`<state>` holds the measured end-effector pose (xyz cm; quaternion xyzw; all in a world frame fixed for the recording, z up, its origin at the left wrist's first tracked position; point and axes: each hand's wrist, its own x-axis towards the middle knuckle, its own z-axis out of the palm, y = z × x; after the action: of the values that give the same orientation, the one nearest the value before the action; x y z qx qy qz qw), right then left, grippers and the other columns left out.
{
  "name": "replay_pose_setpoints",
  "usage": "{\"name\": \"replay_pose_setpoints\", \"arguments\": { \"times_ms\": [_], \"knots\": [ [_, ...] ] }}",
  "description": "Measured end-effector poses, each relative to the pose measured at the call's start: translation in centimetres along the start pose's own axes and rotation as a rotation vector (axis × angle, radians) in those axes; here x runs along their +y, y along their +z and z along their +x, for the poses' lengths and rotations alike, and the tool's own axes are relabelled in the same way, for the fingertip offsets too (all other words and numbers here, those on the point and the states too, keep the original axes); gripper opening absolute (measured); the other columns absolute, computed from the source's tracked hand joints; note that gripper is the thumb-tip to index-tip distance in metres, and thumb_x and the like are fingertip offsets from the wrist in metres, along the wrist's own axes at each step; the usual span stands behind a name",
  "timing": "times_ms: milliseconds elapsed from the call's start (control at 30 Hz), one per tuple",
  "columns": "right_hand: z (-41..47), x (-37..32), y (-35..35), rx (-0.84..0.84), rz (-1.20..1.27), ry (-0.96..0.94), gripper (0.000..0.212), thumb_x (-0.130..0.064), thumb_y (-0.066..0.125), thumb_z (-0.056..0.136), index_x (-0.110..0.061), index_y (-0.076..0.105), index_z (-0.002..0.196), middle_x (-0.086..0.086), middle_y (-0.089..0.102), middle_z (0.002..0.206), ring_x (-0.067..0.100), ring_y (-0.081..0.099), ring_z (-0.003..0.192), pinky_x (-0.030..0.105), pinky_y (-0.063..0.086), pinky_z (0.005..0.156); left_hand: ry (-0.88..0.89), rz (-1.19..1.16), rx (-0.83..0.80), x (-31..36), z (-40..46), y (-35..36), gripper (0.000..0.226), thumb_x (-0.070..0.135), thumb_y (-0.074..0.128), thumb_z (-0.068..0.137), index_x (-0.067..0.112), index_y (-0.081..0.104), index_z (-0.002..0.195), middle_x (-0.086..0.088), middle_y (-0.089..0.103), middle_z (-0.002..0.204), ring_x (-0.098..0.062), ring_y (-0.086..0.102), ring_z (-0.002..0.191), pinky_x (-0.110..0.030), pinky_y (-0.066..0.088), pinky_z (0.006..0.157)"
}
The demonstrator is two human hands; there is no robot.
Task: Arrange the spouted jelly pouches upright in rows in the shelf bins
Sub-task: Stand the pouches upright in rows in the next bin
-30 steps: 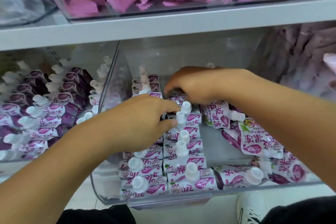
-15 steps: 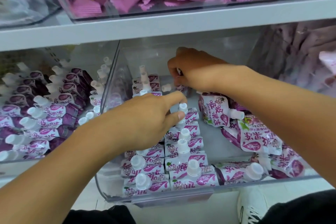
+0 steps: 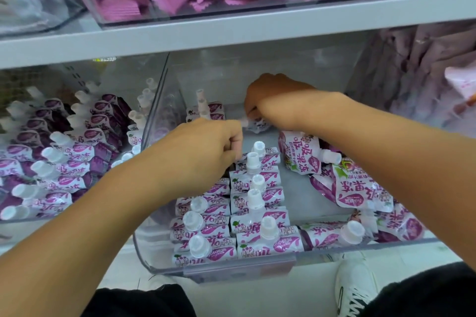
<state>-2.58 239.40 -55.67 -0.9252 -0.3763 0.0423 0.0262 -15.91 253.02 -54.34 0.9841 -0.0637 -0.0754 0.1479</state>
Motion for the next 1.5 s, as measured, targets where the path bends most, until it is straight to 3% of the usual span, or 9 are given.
{"name": "replay_pose_setpoints", "arguments": {
  "times_ms": [100,200,333,567,667,800,1067,1300,1500],
  "knots": [
    [-0.2,0.9,-1.1,0.132,0.213,0.032,0.013,-0.008,0.061,0.089,-0.012,0.072,0.083,0.004,0.067,0.09,0.02,0.064,0.075,0.026,0.053,0.075,-0.028,-0.017,-0.02,0.0,-0.1,0.1,0.015,0.032,0.064,0.092,0.031,0.052,0.084,0.011,0.064,0.074,-0.01,0.06,0.072,-0.035,0.052,0.072],
    [-1.2,0.7,-1.3,0.146,0.421,0.045,0.012,-0.018,0.063,0.093,-0.015,0.074,0.095,-0.015,0.063,0.069,-0.004,0.06,0.051,0.003,0.042,0.052,-0.082,0.006,-0.012,0.1,-0.3,-0.2,0.021,0.036,0.073,0.084,0.03,0.053,0.084,0.011,0.066,0.082,-0.011,0.064,0.08,-0.038,0.054,0.078],
    [-2.7,0.6,-1.0,-0.001,0.466,0.009,0.013,-0.022,0.057,0.097,-0.013,0.067,0.096,-0.007,0.066,0.073,0.005,0.07,0.057,0.012,0.046,0.051,-0.175,-0.005,0.184,0.1,-0.4,-0.9,0.029,0.042,0.081,0.073,0.028,0.056,0.079,0.012,0.063,0.078,-0.013,0.063,0.079,-0.032,0.052,0.073],
    [-3.5,0.5,-1.4,-0.283,0.293,-0.071,0.009,-0.018,0.051,0.098,-0.019,0.06,0.1,-0.007,0.063,0.087,0.005,0.061,0.068,0.013,0.043,0.052,-0.184,0.166,0.079,0.2,0.4,-0.9,0.045,0.045,0.059,0.092,0.031,0.046,0.133,-0.002,0.062,0.123,-0.029,0.059,0.107,-0.036,0.048,0.09],
    [-3.5,0.4,-1.6,-0.483,0.226,-0.069,0.055,-0.017,0.067,0.086,-0.027,0.042,0.134,-0.008,0.062,0.109,0.006,0.06,0.086,0.019,0.05,0.07,-0.155,0.221,0.047,0.4,0.7,-1.2,0.036,0.044,0.054,0.096,0.038,0.05,0.131,0.001,0.058,0.134,-0.026,0.054,0.119,-0.036,0.044,0.093],
    [-3.3,0.5,-1.1,-0.504,0.165,-0.075,0.116,-0.014,0.088,0.065,-0.036,0.015,0.152,-0.005,0.04,0.149,0.022,0.054,0.121,0.04,0.055,0.091,-0.075,0.288,0.043,0.9,1.5,-1.0,0.034,0.044,0.059,0.093,0.036,0.055,0.126,0.003,0.063,0.12,-0.026,0.059,0.109,-0.036,0.049,0.086],
    [-3.0,-1.4,0.5,-0.426,-0.04,-0.073,0.068,-0.025,0.089,0.063,-0.018,0.05,0.117,-0.006,0.056,0.094,0.019,0.059,0.083,0.031,0.054,0.073,0.038,0.103,-0.002,0.5,1.4,-0.9,0.025,0.048,0.057,0.092,0.038,0.062,0.115,0.017,0.066,0.1,-0.007,0.059,0.089,-0.028,0.045,0.077],
    [-2.2,-0.2,0.1,-0.528,0.186,-0.125,0.047,-0.018,0.089,0.063,-0.022,0.065,0.103,-0.007,0.07,0.097,0.015,0.067,0.088,0.038,0.057,0.084,0.026,-0.078,0.041,-0.3,1.3,-0.9,0.016,0.043,0.048,0.097,0.036,0.06,0.104,0.013,0.066,0.087,-0.007,0.061,0.079,-0.037,0.052,0.076],
    [-3.1,0.7,-0.7,-0.511,0.409,-0.054,0.08,-0.006,0.083,0.07,-0.022,0.04,0.136,-0.014,0.063,0.104,0.006,0.064,0.087,0.027,0.053,0.075,-0.035,0.167,0.0,1.3,1.5,-0.4,0.041,0.066,0.04,0.091,0.027,0.053,0.087,0.007,0.054,0.076,-0.017,0.051,0.075,-0.036,0.042,0.068]
  ]
}}
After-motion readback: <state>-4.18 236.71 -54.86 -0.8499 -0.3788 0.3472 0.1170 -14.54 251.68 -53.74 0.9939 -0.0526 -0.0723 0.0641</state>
